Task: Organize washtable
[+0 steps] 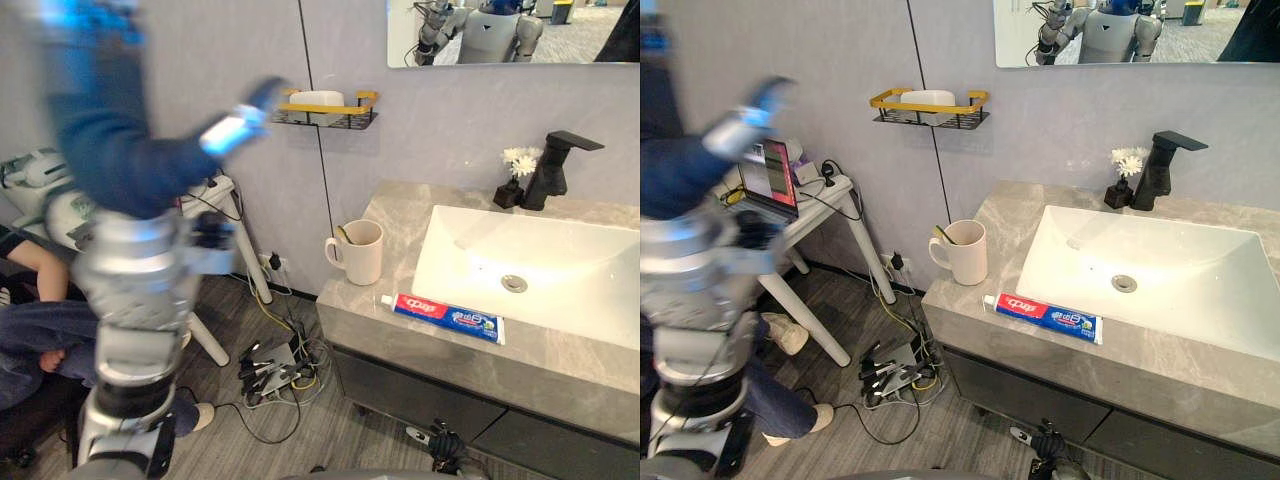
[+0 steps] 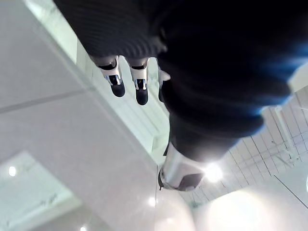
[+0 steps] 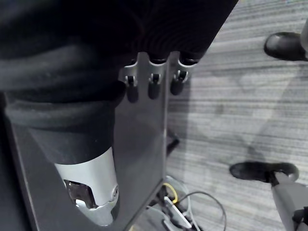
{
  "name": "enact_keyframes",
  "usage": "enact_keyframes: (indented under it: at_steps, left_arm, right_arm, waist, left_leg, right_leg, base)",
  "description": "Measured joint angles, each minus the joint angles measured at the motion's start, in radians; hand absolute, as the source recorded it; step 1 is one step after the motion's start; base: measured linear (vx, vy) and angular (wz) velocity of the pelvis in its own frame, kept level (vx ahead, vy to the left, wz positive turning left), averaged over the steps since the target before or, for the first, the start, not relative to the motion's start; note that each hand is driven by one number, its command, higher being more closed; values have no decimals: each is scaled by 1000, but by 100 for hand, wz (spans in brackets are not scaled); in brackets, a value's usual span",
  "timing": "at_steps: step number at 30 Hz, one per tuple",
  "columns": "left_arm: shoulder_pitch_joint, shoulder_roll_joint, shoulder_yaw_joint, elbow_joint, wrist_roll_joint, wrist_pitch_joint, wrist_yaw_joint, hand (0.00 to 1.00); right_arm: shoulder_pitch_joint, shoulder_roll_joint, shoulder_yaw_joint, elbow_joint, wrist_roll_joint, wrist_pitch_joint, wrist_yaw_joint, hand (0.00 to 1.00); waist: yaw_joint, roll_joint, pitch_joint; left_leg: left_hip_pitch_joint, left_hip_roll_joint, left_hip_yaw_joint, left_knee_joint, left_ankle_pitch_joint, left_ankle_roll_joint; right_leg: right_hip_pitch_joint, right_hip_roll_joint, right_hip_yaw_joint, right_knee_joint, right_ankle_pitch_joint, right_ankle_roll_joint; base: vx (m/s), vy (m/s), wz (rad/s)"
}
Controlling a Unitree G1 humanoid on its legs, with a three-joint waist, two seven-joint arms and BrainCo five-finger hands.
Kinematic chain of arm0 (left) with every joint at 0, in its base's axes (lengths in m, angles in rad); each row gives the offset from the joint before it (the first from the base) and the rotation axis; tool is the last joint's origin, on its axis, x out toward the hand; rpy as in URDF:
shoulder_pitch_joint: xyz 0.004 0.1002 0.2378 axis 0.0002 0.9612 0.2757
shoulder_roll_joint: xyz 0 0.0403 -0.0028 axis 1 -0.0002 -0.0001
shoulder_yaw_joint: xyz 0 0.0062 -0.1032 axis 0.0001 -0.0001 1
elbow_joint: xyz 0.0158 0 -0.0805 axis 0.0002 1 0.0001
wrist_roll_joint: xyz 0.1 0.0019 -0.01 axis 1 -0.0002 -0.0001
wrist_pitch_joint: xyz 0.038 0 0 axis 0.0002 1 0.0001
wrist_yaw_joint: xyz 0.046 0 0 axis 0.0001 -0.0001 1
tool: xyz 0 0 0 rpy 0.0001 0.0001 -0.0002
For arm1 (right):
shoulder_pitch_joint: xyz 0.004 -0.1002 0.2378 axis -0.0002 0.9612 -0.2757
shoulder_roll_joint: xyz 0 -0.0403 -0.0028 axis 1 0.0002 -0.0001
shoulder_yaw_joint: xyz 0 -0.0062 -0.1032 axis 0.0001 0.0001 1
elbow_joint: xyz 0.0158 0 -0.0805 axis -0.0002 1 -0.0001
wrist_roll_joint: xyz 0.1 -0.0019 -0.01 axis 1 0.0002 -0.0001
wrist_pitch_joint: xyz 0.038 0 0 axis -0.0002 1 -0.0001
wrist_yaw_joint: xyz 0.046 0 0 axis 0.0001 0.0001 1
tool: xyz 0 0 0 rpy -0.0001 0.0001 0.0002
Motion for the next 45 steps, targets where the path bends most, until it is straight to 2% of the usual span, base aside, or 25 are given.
enact_keyframes:
  at_steps: [2,4,8,9,12,15,17,21,23,27,31,33,37,45]
  left_arm:
    - [0,-31,-140,38,33,12,-50,0]
    - [-2,-43,-227,73,38,17,-97,0]
    - [-2,-42,-309,123,38,16,-159,0]
    - [-1,-43,-316,145,38,17,-178,0]
    - [-2,-51,-340,216,71,18,-184,0]
    - [-2,-97,-418,371,107,29,-222,0]
    - [-1,-126,-434,474,148,46,-239,0]
    - [9,-140,-433,658,237,67,-240,0]
    - [12,-139,-432,690,266,70,-240,0]
    - [19,-137,-425,725,300,81,-240,0]
    - [53,-137,-409,733,304,85,-224,0]
    - [58,-126,-408,734,342,85,-222,0]
    - [95,-101,-361,709,342,85,-223,0]
    - [232,3,-297,516,337,83,-248,0]
  right_arm:
    - [-3,-15,-9,23,0,-2,-1,0]
    - [-4,-27,-11,39,0,-2,-1,0]
    - [-14,-28,-32,68,0,-4,-2,0]
    - [-18,-31,-33,77,0,-4,-2,0]
    - [-18,-32,-33,82,0,-4,-1,0]
    - [-26,-34,-32,107,0,-4,-1,0]
    - [-35,-34,-28,106,0,-4,-1,0]
    - [-34,-26,-28,100,1,-2,-2,0]
    - [-35,-25,-25,80,-1,-2,-1,0]
    - [-39,-21,-25,63,-2,-2,-2,0]
    - [-44,-11,-23,62,-3,-2,-2,0]
    - [-44,-7,-12,54,-4,-2,-2,0]
    - [-45,-5,3,40,-6,-3,-2,0]
    - [-46,-8,43,37,-17,-4,0,0]
  waist:
    - [-3,0,0]
    - [-6,-2,1]
    - [-10,-10,4]
    - [-23,-12,5]
    - [-30,-20,10]
    - [-40,-32,13]
    - [-57,-35,18]
    - [-97,-59,46]
    - [-106,-61,60]
    - [-109,-65,84]
    - [-111,-86,101]
    - [-111,-90,104]
    - [-118,-93,105]
    - [-109,-97,108]
  left_leg:
    - [5,5,2,0,0,0]
    - [8,12,5,-2,0,0]
    - [14,20,8,-7,0,0]
    - [16,21,8,-11,0,0]
    - [21,23,14,-16,0,0]
    - [13,27,29,-18,0,0]
    - [6,29,38,-20,0,0]
    - [24,36,60,-38,0,-2]
    - [19,38,69,-38,-2,-4]
    - [4,38,84,-39,-4,-8]
    - [0,37,88,-39,-8,-13]
    - [-2,35,93,-40,-9,-14]
    - [6,31,106,-40,-9,-14]
    - [13,30,107,-40,-9,-13]
  right_leg:
    - [0,5,11,-3,-1,-1]
    - [0,12,18,-6,-1,-2]
    - [0,21,31,-13,-3,-9]
    - [0,22,33,-15,-4,-11]
    - [-2,22,42,-18,-5,-12]
    - [-23,24,64,-16,-4,-14]
    - [-38,26,77,-15,-2,-16]
    - [-43,33,103,-21,1,-24]
    - [-56,34,112,-21,3,-26]
    - [-70,35,122,-41,13,-32]
    - [-70,37,121,-54,20,-27]
    - [-68,37,121,-66,23,-30]
    - [-52,37,120,-84,25,-33]
    - [-38,38,116,-90,23,-35]
  base:
    - [-2,-47,-13]
    - [-12,-41,-8]
    - [-19,-32,-7]
    - [-21,-24,-4]
    - [-18,-12,-7]
    - [-26,-9,-12]
    - [-6,-7,-20]
    - [6,-21,-17]
    - [4,-10,-17]
    - [21,-9,-9]
    - [45,-23,-2]
    - [53,-23,-2]
    - [38,-29,-2]
    - [13,-27,2]
